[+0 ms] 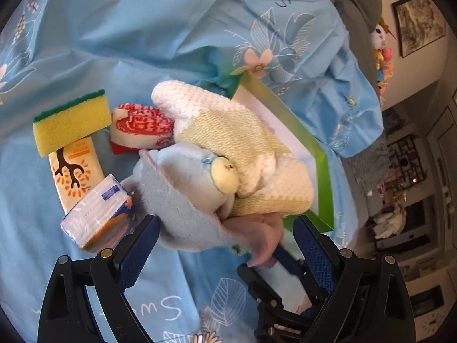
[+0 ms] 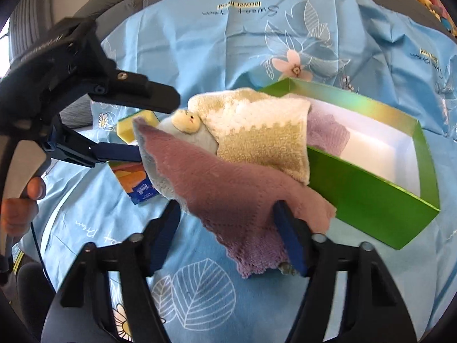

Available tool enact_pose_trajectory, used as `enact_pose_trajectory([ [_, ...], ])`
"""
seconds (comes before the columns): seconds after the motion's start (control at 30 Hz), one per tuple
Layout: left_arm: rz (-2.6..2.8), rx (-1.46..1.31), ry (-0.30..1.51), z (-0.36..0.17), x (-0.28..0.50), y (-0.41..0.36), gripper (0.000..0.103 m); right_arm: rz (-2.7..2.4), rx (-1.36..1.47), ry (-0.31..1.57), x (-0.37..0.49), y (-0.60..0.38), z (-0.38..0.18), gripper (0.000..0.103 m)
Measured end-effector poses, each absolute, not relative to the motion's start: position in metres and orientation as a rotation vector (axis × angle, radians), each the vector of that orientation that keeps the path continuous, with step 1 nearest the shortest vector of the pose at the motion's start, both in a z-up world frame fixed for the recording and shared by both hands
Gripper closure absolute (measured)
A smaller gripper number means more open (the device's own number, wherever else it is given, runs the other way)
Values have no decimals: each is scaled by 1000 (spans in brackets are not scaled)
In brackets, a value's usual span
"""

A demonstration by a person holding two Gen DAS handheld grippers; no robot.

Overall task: Organize soft objects
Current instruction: 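Grasp the pink knitted towel with the right gripper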

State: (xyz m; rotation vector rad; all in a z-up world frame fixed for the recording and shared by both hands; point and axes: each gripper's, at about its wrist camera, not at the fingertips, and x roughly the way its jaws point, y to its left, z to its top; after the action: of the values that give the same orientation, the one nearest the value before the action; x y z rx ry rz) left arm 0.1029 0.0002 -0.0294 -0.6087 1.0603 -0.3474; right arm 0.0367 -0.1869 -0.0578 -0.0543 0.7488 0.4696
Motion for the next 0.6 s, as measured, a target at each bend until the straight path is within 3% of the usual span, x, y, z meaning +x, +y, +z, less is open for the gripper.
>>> enact_pose_trajectory([
  [0.03, -342, -615, 1057, -31, 103, 1, 19, 471, -61, 757, 37, -184, -60, 71],
  [0.17, -290, -601, 1061, -37, 99, 7, 50, 500, -81, 780, 31, -180, -69, 93],
  [0.2, -284, -604, 1060, -38, 97, 10, 60, 513, -75, 787, 29, -181, -72, 95],
  [0.33, -304, -650, 1061, -44, 84, 20, 78, 553, -14, 803, 23, -183, -74, 96],
  [0.6, -358, -662, 1021, -29, 37, 30, 80, 654, 23, 771, -11, -181, -66, 97],
])
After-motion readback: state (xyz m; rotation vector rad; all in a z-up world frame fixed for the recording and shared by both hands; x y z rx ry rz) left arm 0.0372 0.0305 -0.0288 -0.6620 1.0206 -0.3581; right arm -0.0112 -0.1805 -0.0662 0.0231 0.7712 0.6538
